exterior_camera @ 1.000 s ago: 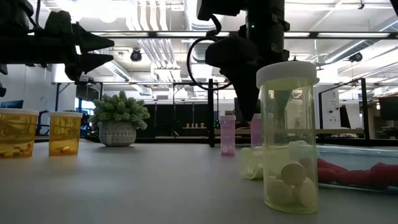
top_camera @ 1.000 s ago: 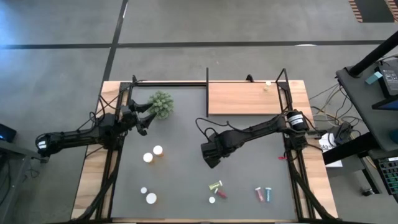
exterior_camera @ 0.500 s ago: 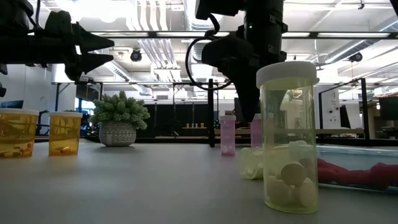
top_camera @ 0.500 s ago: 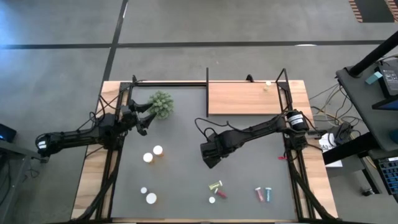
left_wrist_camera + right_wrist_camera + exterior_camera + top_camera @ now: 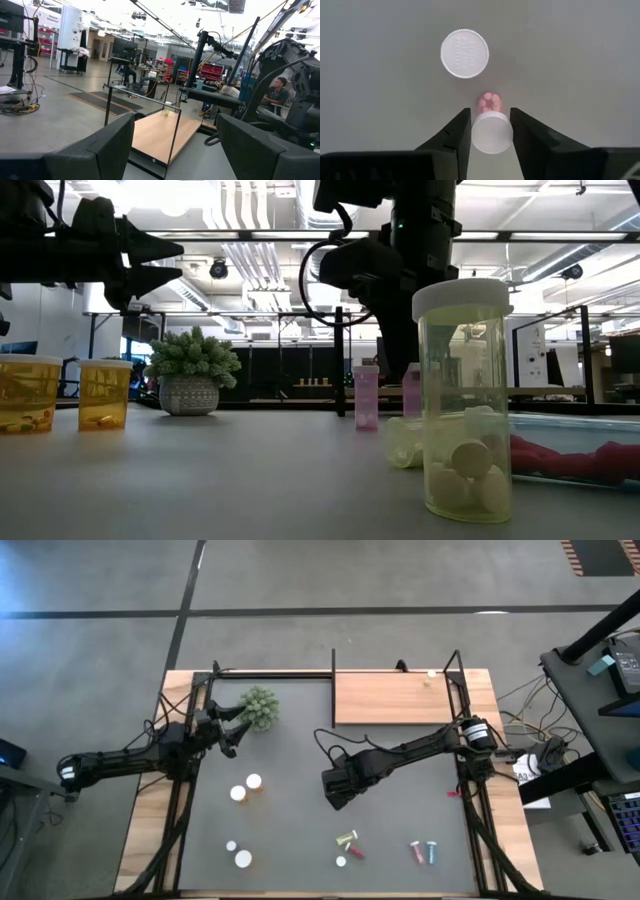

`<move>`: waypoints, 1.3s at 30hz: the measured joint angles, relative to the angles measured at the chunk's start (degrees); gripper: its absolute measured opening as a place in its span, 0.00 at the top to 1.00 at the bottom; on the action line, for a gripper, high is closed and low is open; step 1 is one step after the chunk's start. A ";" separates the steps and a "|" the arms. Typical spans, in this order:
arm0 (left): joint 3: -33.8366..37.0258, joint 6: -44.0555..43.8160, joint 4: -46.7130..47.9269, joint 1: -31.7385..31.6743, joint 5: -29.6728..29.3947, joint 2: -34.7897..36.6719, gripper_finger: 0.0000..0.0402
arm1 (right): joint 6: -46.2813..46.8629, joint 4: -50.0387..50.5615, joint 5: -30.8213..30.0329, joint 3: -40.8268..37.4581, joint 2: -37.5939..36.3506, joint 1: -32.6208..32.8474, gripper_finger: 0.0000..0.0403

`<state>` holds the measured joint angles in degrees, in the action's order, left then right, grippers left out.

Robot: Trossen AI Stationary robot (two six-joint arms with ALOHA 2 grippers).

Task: Pick and place medicine bottles onto shelf by color
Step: Put the bottom left pink pill bottle on the shelf

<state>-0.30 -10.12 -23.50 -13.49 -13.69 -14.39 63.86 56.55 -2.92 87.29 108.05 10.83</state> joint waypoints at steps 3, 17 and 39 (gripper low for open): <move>0.00 0.01 -0.01 -0.01 0.00 0.00 0.33 | 0.97 0.01 0.00 -0.02 -0.02 0.00 0.71; 0.00 0.00 -0.01 0.00 0.00 0.01 0.33 | 5.13 6.84 -0.98 0.52 -5.50 -4.01 0.72; 0.00 0.01 -0.01 0.01 0.00 0.00 0.33 | 0.66 17.92 -13.18 -2.24 -18.87 -38.96 0.71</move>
<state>-0.30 -10.11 -23.51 -13.48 -13.69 -14.39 64.52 74.47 -16.10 85.05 89.18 -28.13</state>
